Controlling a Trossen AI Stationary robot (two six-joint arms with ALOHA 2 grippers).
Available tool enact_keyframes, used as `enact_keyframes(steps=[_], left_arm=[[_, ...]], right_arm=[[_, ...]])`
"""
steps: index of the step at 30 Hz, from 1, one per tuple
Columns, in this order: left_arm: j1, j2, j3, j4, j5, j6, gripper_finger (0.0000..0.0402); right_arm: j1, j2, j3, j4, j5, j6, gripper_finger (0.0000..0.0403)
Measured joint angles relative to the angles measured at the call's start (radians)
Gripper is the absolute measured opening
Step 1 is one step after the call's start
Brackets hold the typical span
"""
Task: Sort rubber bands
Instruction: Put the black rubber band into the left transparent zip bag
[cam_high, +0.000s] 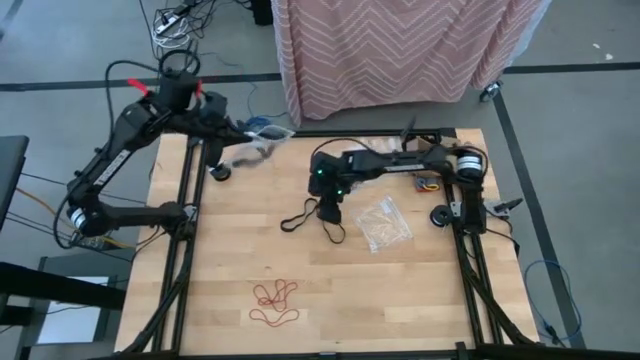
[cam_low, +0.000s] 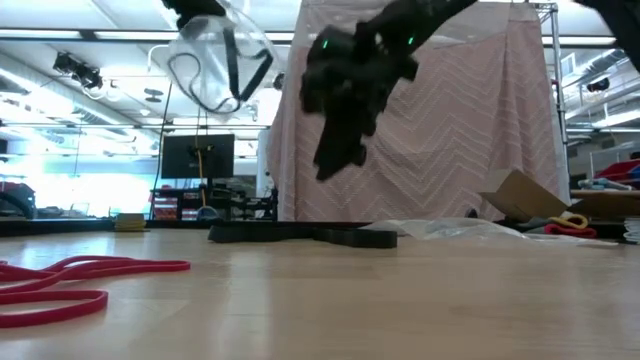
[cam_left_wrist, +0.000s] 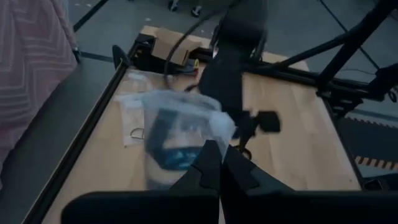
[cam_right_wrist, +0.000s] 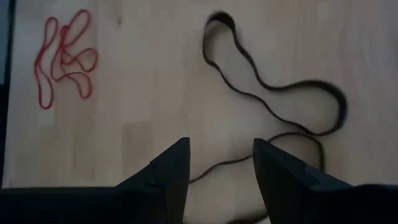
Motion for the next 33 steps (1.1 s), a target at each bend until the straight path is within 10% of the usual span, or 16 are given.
enact_keyframes(steps=[14, 26, 33], left_arm=[[0.0, -0.058, -0.012, -0.05, -0.031, -0.029, 0.0], [0.0, -0.057, -0.12, -0.041, -0.033, -0.031, 0.0], [0.0, -0.057, -0.137, -0.005, -0.033, -0.034, 0.0]], right_arm=[[-0.056, 0.089, 0.0, -0.008, 0.191, -0.072, 0.0164], [-0.078, 0.168, 0.001, -0.002, 0.069, -0.073, 0.015], [-0.076, 0.173, 0.001, 0.003, 0.139, 0.013, 0.0018]])
